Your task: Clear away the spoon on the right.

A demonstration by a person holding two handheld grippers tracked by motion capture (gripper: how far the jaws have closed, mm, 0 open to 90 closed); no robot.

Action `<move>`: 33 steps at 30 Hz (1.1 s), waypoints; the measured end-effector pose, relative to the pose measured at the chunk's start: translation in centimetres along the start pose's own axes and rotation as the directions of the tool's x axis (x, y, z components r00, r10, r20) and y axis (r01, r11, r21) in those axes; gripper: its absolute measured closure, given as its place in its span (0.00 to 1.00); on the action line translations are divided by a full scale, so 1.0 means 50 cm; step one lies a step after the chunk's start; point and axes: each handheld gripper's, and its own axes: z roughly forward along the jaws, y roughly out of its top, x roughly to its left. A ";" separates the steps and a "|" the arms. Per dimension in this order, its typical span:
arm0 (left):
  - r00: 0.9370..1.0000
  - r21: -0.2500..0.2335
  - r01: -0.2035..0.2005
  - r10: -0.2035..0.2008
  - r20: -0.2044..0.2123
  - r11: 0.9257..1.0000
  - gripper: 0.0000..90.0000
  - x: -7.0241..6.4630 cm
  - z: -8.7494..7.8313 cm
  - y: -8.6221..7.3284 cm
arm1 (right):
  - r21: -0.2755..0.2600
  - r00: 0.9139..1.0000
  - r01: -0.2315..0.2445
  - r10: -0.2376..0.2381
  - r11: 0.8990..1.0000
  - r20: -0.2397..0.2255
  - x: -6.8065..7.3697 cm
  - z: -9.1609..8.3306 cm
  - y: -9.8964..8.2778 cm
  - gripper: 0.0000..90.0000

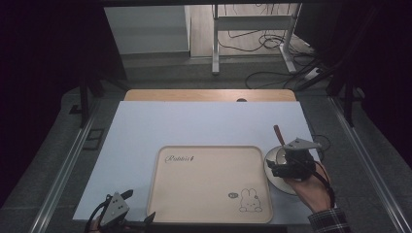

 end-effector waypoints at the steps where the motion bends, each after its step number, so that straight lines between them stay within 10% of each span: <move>1: 1.000 -0.001 0.001 -0.001 0.000 1.000 0.00 0.000 0.000 0.000 | 0.013 1.000 0.007 -0.007 1.000 0.002 -0.005 0.005 0.006 0.26; 33: 1.000 0.013 -0.014 0.014 0.009 1.000 0.00 -0.003 0.004 0.001 | 0.152 0.996 -0.023 0.009 0.988 0.092 -0.088 0.088 0.075 0.71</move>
